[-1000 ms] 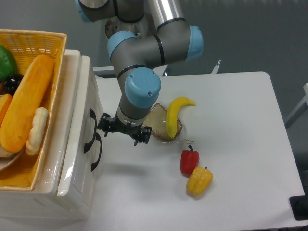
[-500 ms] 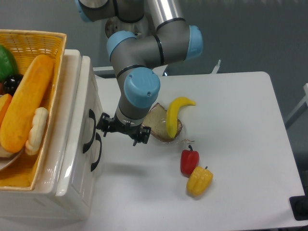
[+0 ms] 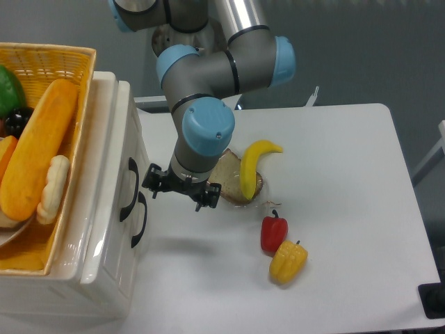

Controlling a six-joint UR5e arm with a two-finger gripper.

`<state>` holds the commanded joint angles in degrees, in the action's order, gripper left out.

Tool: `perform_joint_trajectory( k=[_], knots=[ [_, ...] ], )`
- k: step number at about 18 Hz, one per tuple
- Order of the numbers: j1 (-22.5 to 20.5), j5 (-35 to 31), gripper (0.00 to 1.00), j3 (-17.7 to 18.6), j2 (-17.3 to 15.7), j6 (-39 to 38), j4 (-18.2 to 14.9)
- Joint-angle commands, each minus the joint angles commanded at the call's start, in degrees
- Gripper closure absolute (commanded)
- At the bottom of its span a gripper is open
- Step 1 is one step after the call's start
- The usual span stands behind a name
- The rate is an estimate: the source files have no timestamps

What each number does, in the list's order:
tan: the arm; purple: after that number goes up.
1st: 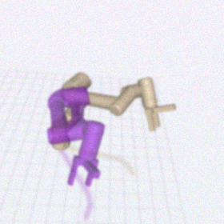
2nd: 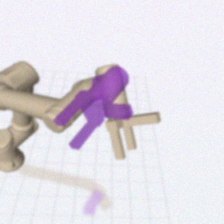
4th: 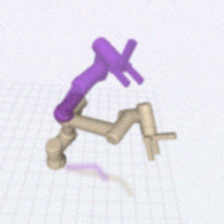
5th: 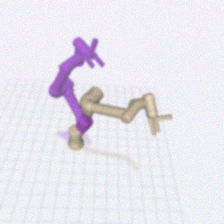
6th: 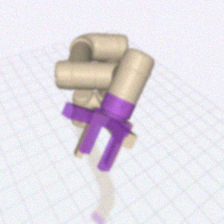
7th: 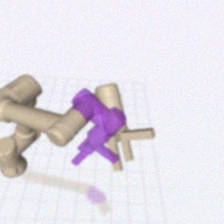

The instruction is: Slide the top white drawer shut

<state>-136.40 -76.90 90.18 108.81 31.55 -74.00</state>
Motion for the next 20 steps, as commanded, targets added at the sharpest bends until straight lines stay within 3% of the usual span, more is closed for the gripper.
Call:
perform_joint_trajectory(
  k=[6, 10, 14, 20],
  knots=[
    [-3.51, -7.64, 0.0, -4.31, 0.35, 0.79, 0.44],
    [-7.03, -8.35, 0.0, -4.22, 0.26, 12.98, 0.26],
    [-10.81, -11.34, 0.0, -4.49, -0.18, 16.87, 0.35],
    [-18.01, -12.04, 0.0, -4.05, -3.86, 31.43, -0.26]
  ],
)
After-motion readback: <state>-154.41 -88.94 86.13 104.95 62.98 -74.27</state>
